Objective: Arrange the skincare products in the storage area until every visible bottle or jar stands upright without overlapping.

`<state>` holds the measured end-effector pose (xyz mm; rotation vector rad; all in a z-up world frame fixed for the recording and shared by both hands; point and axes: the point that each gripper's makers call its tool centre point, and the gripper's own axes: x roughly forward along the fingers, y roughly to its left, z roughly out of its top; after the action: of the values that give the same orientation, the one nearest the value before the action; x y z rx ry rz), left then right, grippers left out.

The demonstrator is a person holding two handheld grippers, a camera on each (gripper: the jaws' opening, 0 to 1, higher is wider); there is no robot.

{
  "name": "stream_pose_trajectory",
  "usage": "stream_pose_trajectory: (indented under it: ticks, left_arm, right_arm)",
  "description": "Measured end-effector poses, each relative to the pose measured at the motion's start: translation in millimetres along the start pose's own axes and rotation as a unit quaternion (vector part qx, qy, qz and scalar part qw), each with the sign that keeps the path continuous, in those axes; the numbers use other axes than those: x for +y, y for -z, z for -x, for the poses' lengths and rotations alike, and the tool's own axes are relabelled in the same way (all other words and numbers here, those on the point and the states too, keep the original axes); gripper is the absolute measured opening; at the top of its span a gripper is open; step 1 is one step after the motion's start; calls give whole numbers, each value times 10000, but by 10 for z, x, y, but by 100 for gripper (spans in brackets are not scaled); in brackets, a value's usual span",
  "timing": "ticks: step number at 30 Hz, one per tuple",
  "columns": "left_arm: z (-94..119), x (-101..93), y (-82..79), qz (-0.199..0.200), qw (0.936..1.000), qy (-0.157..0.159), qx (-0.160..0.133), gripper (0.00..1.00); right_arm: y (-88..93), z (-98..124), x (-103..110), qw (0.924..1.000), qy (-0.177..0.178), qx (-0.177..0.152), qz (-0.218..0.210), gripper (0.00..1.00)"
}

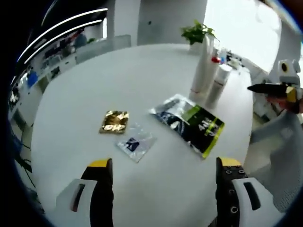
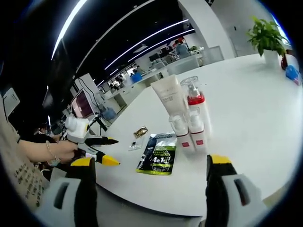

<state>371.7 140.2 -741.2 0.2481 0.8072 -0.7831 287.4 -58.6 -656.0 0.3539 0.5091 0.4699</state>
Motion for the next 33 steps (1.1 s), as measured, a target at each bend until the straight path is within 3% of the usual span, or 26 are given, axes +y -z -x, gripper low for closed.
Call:
stream_pose_trajectory:
  ticks: [8, 22, 30, 33]
  left_arm:
    - [-162, 169, -93, -361, 9991, 63, 202, 86]
    - [-428, 312, -65, -799, 9935, 440, 675, 79]
    - [-492, 367, -9, -937, 9879, 582, 1086, 67]
    - [-512, 455, -45, -1188, 9840, 553, 1204, 61]
  right_arm:
    - [35, -9, 3, 10000, -14, 85, -24, 97]
    - [60, -16, -18, 9999, 35, 161, -40, 96]
    - [58, -15, -30, 9998, 50, 142, -86, 95]
    - [67, -22, -22, 9998, 31, 172, -72, 95]
